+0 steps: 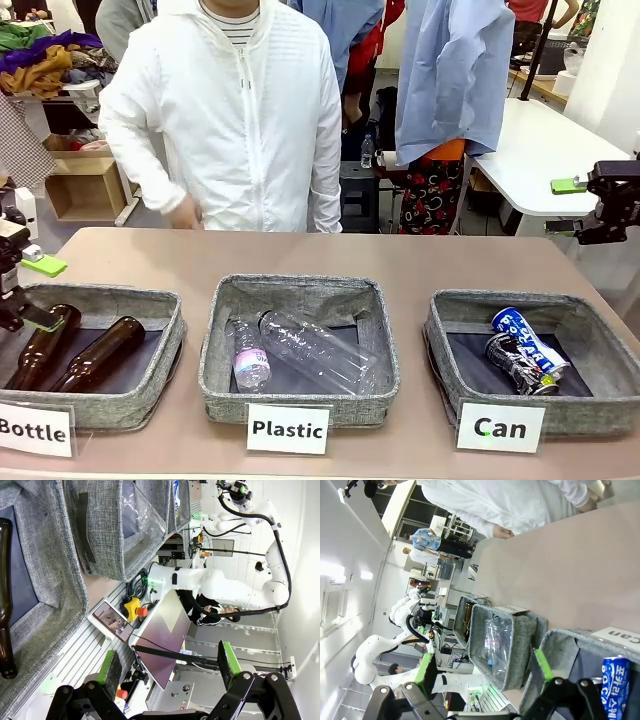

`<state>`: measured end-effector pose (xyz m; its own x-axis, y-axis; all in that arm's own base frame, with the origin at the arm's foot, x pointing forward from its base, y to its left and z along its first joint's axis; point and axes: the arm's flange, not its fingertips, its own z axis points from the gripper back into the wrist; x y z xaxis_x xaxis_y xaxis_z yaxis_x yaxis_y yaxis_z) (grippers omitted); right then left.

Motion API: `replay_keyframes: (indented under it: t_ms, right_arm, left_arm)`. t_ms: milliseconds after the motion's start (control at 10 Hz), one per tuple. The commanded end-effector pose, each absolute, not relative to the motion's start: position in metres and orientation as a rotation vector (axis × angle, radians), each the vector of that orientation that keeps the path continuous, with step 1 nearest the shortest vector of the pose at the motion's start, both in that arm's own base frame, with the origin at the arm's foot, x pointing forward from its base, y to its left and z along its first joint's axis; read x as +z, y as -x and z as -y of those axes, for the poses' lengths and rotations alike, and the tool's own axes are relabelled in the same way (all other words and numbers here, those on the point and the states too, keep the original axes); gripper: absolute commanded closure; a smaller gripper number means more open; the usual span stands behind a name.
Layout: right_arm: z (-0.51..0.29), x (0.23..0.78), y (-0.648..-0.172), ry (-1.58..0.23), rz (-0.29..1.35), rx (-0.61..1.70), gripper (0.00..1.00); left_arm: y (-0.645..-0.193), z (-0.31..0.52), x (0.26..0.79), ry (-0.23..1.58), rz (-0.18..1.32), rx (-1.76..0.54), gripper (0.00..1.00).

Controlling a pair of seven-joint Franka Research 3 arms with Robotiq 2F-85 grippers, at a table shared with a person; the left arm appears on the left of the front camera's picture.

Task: Sort the can waste into the basket.
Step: Pick up the can waste from the table and place it in the right Fabric basket.

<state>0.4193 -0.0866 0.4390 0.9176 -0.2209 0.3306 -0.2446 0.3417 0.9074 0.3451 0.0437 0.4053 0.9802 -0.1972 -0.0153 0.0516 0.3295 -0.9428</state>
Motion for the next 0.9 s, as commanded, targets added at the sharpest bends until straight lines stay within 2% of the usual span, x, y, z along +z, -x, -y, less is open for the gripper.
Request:
replay_keyframes:
  t_ms: [0, 800]
  right_arm:
    - [0.0867, 0.4396, -0.4151, -1.226, 0.44, 0.044, 0.0]
    - [0.0867, 0.4396, -0.4151, -1.226, 0.44, 0.044, 0.0]
  left_arm:
    - [-0.3425, -0.0455, 0.4059, 1.23, -0.132, -0.169, 0.0]
    - [-0.3425, -0.0455, 0.4059, 1.23, -0.132, -0.169, 0.0]
